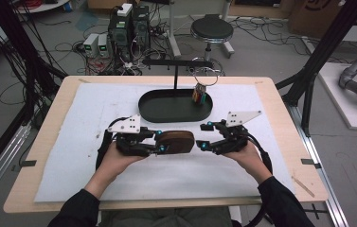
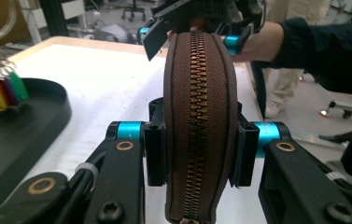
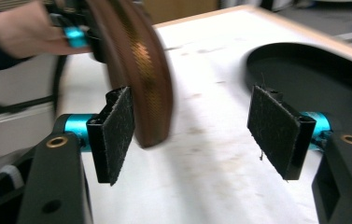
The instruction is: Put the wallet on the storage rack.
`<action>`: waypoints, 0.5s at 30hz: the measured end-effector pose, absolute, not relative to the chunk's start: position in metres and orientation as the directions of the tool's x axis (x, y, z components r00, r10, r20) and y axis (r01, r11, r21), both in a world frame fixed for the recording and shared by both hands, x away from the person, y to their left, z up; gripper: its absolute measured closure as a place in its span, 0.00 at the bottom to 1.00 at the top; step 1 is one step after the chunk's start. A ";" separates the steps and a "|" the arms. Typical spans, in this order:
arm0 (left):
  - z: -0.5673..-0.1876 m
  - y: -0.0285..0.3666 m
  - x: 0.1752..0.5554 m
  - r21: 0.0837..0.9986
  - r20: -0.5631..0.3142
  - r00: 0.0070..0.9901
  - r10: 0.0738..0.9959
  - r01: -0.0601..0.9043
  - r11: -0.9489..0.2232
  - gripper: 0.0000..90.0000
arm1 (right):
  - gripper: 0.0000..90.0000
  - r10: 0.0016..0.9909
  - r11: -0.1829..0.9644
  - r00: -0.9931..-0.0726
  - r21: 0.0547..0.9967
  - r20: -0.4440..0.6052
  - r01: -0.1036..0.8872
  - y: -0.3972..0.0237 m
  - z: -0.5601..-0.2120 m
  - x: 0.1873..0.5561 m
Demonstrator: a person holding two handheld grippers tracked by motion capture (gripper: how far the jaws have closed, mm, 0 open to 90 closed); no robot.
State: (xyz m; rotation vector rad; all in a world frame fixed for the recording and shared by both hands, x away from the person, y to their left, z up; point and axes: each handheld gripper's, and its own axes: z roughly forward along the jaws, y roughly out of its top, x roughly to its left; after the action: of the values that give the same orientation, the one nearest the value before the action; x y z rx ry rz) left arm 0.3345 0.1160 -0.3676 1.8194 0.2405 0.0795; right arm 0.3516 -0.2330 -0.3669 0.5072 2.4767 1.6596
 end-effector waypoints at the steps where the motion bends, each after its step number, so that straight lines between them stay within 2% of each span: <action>1: -0.366 0.118 0.335 0.965 -0.063 0.973 0.223 0.116 -0.234 0.72 | 0.36 0.385 0.327 -0.920 0.921 0.076 0.213 -0.239 -0.369 0.353; 8: -0.361 0.120 0.341 0.971 -0.038 0.961 0.275 0.101 -0.216 0.73 | 0.35 0.486 0.287 -0.871 0.927 0.077 0.242 -0.256 -0.374 0.357; 11: -0.359 0.120 0.345 0.975 -0.017 0.950 0.311 0.084 -0.203 0.73 | 0.36 0.571 0.267 -0.819 0.929 0.061 0.255 -0.267 -0.377 0.358; 15: -0.359 0.119 0.352 0.980 -0.007 0.931 0.366 0.078 -0.181 0.73 | 0.36 0.620 0.246 -0.781 0.926 0.078 0.288 -0.275 -0.382 0.361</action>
State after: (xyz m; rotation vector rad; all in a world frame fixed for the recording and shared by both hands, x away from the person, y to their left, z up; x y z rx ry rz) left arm 0.3519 0.1192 -0.3594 1.7445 0.3356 0.2654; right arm 0.3609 -0.2752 -0.3816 0.8400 2.2191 1.5466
